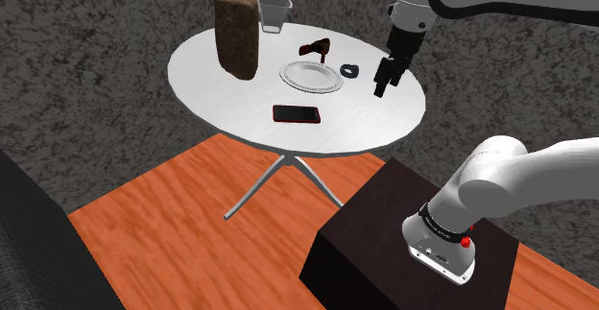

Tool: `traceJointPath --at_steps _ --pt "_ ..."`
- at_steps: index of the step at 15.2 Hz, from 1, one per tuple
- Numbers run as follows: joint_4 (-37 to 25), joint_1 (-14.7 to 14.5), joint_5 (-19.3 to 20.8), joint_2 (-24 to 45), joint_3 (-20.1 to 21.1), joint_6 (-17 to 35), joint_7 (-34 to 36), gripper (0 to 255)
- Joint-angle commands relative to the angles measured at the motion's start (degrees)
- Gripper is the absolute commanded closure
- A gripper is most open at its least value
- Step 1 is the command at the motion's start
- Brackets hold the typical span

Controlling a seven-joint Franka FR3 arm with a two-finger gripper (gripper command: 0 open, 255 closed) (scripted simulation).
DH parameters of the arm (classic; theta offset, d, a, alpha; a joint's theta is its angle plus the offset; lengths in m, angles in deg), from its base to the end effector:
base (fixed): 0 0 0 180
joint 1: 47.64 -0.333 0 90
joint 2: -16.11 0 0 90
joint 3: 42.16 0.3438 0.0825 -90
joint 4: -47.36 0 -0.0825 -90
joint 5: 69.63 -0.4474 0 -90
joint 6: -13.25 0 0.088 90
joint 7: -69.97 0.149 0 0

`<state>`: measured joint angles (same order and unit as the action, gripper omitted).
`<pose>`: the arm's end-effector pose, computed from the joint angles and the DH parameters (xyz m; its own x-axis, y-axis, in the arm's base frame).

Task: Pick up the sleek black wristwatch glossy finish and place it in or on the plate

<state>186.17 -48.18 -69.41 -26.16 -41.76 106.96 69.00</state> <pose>0.3642 0.0056 0.5207 0.9983 0.0315 -0.0495 0.0319 -0.9995 0.0077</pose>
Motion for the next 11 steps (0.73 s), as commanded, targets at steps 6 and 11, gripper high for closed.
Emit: traceJointPath --at_steps 6,11 --pt "-4.95 1.68 2.45 9.65 -4.36 3.76 -5.12 0" --pt "-11.65 2.88 3.53 19.95 -8.27 6.45 -10.12 0"
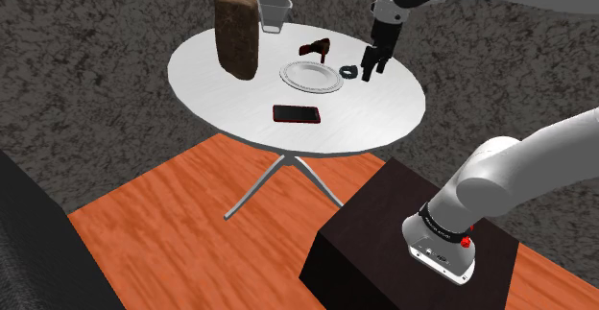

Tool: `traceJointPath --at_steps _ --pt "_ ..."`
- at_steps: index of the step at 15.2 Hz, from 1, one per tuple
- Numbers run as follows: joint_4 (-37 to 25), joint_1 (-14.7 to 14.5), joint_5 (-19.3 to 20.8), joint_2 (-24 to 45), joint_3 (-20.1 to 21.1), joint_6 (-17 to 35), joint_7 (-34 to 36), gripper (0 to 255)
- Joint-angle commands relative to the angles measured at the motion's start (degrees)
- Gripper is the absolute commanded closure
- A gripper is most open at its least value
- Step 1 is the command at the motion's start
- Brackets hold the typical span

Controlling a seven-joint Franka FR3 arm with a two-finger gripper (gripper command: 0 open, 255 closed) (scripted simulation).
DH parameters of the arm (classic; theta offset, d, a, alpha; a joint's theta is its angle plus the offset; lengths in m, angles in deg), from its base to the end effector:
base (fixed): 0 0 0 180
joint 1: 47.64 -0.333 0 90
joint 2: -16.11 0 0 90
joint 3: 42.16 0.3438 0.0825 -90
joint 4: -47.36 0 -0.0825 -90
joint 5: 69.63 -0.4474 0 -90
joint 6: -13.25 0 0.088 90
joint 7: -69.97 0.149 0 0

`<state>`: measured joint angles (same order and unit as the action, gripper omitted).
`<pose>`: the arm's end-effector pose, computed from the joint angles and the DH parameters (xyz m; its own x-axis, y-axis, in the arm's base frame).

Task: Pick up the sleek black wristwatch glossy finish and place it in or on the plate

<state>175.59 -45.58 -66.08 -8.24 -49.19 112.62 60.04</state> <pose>0.4566 -0.0846 0.4959 0.9959 0.0402 -0.0816 0.0399 -0.9992 -0.0045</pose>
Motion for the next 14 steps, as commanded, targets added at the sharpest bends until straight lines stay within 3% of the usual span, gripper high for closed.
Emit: traceJointPath --at_steps 1,14 --pt "-2.63 0.49 0.24 4.15 -1.56 1.17 -2.17 0" --pt "-29.89 4.69 -4.00 33.84 -8.17 0.54 -15.34 0"
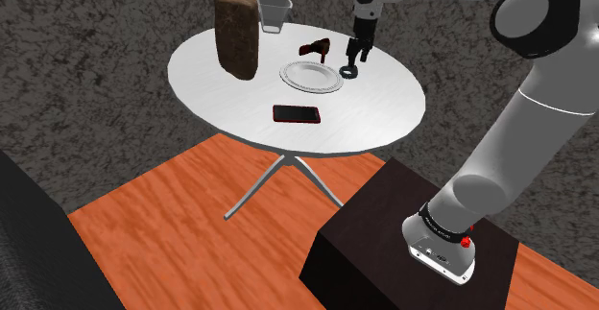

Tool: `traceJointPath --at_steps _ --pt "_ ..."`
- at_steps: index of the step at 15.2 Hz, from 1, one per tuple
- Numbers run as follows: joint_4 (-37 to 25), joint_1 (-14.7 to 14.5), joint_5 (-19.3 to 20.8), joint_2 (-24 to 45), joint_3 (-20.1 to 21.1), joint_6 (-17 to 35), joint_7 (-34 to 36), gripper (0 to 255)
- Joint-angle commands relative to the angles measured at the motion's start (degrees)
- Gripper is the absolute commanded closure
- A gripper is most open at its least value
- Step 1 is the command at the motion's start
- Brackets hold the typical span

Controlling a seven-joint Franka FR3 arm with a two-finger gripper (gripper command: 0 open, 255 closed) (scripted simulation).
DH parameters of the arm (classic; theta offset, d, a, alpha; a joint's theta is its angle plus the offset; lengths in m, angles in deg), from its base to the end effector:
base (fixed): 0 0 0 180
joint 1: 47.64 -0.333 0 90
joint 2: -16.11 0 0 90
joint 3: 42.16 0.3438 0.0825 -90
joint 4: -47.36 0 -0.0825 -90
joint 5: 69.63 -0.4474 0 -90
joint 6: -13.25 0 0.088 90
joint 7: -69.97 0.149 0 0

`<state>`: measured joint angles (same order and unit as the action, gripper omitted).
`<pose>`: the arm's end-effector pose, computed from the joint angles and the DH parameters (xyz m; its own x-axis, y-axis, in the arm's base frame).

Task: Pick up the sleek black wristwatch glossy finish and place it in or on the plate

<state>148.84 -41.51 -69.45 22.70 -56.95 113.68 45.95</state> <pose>0.5986 -0.2245 0.4477 0.9898 0.0556 -0.1311 0.0530 -0.9983 -0.0231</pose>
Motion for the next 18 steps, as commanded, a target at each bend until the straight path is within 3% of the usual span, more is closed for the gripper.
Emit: traceJointPath --at_steps 1,5,13,18 --pt "-5.93 1.19 -1.20 5.41 -0.65 -1.09 -2.17 0" --pt "-18.71 4.02 -3.57 16.01 -1.09 -4.41 -5.45 0" --pt "-12.49 3.85 -3.55 15.75 -0.96 1.54 -5.52 0" --pt "-12.49 3.85 -3.55 15.75 -0.97 1.54 -5.52 0"
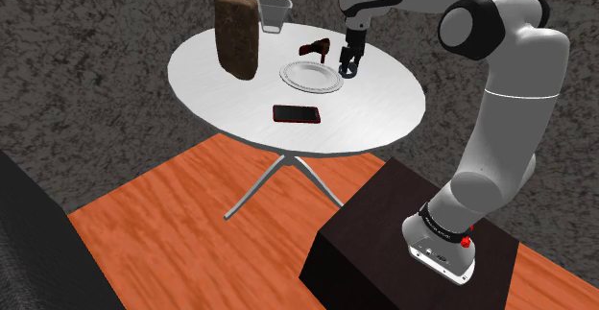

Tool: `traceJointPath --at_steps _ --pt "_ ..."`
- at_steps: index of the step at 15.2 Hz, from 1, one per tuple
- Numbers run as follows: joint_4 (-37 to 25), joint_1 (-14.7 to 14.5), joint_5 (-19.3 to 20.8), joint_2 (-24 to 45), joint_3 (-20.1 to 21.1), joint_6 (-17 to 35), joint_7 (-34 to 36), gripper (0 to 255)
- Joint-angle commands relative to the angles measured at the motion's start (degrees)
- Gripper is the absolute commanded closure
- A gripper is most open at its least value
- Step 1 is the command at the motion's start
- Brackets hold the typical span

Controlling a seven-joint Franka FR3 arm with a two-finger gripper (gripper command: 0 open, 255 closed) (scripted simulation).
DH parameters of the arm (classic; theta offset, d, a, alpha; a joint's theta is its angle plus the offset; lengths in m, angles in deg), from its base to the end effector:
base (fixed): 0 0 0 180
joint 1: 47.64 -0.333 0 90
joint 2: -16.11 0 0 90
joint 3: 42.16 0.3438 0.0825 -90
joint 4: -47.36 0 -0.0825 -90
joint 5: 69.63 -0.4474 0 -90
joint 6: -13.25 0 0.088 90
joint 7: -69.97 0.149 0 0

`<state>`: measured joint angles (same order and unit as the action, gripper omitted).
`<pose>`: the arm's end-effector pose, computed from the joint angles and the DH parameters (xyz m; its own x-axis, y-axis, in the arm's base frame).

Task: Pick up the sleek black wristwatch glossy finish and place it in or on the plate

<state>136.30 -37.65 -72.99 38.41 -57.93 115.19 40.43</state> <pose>0.6560 -0.2870 0.3820 0.9864 0.0631 -0.1515 0.0592 -0.9978 -0.0303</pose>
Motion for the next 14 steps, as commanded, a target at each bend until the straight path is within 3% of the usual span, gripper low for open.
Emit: traceJointPath --at_steps 1,3,4,14 --pt "0.06 -0.01 -0.01 0.04 0.02 0.04 0.00 0" --pt "0.06 -0.01 -0.01 0.04 0.01 0.04 0.00 0" --pt "0.06 -0.01 -0.01 0.03 0.01 0.03 -0.01 255" --pt "-0.49 -0.01 0.04 -0.12 -0.01 -0.66 0.01 255"
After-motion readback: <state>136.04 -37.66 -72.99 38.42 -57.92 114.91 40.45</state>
